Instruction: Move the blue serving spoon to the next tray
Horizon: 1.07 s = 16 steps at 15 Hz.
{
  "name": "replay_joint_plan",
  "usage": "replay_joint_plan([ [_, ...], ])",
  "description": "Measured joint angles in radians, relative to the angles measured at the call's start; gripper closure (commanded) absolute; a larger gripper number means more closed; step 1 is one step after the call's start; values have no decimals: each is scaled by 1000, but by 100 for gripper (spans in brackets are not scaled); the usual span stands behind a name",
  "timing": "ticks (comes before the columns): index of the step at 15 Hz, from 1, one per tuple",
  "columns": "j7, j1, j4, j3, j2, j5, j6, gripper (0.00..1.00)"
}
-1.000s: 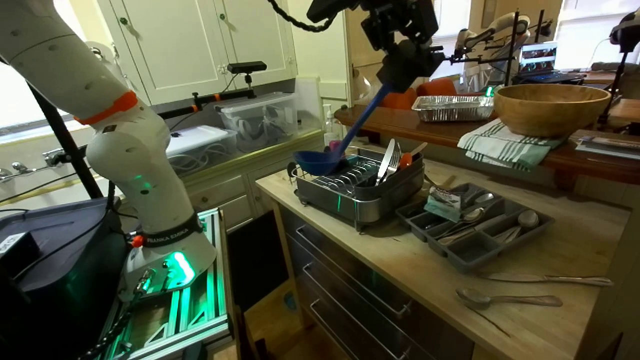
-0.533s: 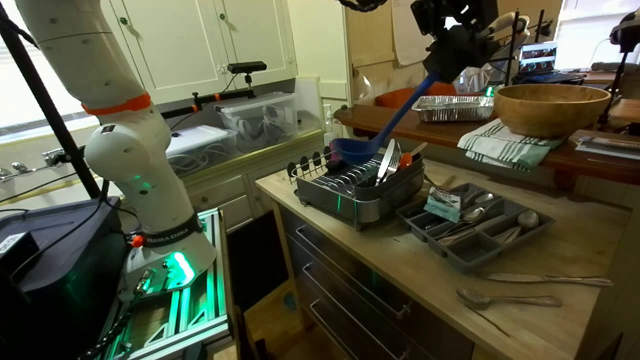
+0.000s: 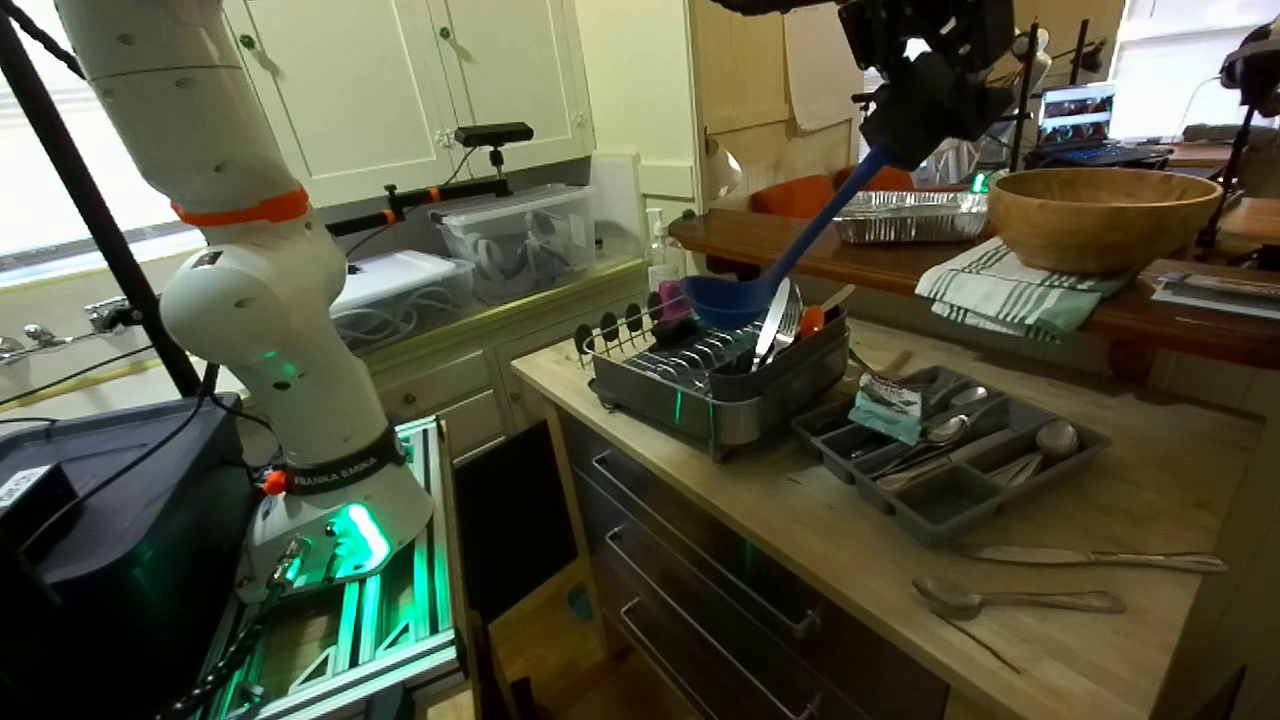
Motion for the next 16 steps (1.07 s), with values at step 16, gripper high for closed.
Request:
replay_joint_plan([
  [16,49,-309,653,267,682,195,-444,36],
])
